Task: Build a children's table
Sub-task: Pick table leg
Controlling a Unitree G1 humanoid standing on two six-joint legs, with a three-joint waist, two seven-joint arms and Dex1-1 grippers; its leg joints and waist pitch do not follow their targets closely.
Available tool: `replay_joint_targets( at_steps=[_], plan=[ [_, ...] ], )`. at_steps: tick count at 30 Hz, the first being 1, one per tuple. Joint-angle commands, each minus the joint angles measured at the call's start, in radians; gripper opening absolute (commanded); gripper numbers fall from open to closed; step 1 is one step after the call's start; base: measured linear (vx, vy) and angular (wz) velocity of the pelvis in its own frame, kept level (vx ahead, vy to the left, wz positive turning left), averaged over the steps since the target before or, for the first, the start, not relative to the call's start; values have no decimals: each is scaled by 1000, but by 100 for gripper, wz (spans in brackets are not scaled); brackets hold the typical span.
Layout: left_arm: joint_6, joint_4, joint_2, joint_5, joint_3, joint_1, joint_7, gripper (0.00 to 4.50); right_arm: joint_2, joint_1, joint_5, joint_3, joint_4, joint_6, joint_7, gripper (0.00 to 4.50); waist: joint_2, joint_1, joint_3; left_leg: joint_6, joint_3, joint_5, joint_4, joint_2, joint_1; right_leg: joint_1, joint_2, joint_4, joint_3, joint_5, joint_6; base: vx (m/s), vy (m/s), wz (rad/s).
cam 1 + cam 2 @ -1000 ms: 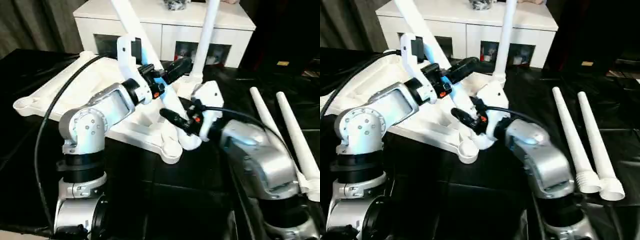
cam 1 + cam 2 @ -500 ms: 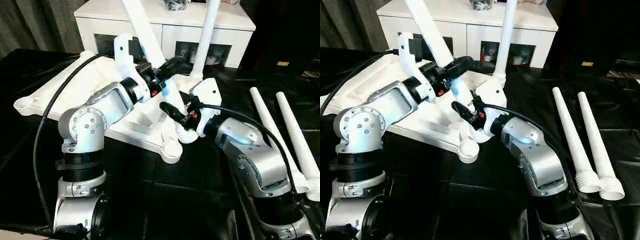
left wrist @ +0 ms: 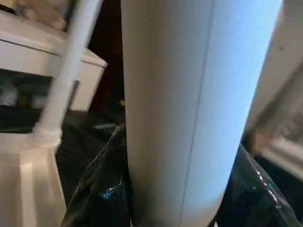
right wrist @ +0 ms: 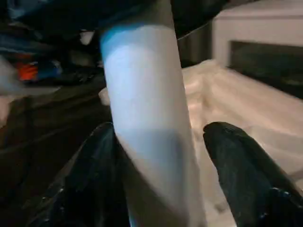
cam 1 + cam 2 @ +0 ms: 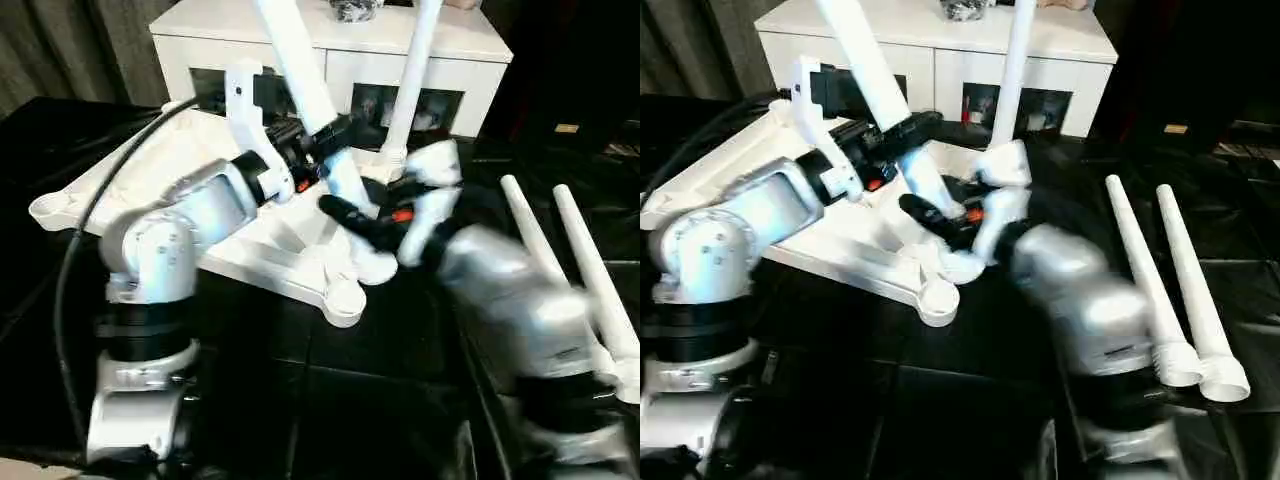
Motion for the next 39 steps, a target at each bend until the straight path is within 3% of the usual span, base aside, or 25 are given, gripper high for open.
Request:
replay_joint_targets(
  at_steps=[1, 3, 7, 14, 20, 32, 39],
  plan=[
    [19, -25, 19, -10, -12, -11, -30, 180, -44, -3, 42, -27, -31, 54, 68, 348, -9, 6, -74, 43, -6, -31, -59, 31, 6, 66, -55, -49, 32, -21, -229, 0, 0, 0],
    [27, -28, 37, -24, -22, -13, -64, 180, -76, -9, 99, -49, -33, 111, 106, 371, -8, 8, -74, 44, -6, -40, -59, 31, 7, 65, -57, -51, 33, -49, -230, 0, 0, 0],
    [23, -17, 68, -23, -41, -22, -106, 180, -111, -28, 152, -69, -26, 150, 125, 402, -8, 9, -71, 28, -6, -66, -60, 32, 8, 61, -58, -59, 32, -135, -220, 0, 0, 0],
    [22, 0, 99, -20, -60, -45, -154, 180, -150, -42, 123, -4, -11, 169, 151, 450, -8, 14, -70, -3, -7, -85, -61, 33, 7, 56, -57, -61, 32, -182, -198, 0, 0, 0],
    [16, -4, 113, -15, -84, -49, -189, 180, -158, -60, 70, 80, 22, 167, 123, 450, -7, 18, -72, -11, -8, -74, -62, 33, 8, 55, -58, -57, 32, -155, -203, 0, 0, 0],
    [-8, -23, 176, 5, -168, -53, -327, 180, -180, -88, 75, 125, 59, 163, 178, 450, -10, 20, -70, -14, -6, -84, -63, 33, 7, 57, -59, -57, 34, -157, -203, 0, 0, 0],
    [-29, -24, 195, 10, -191, -54, -374, 180, -195, -65, 114, 140, 34, 173, 237, 389, -7, 20, -71, -11, -6, -85, -63, 34, 7, 57, -59, -56, 33, -151, -208, 0, 0, 0]
  ],
)
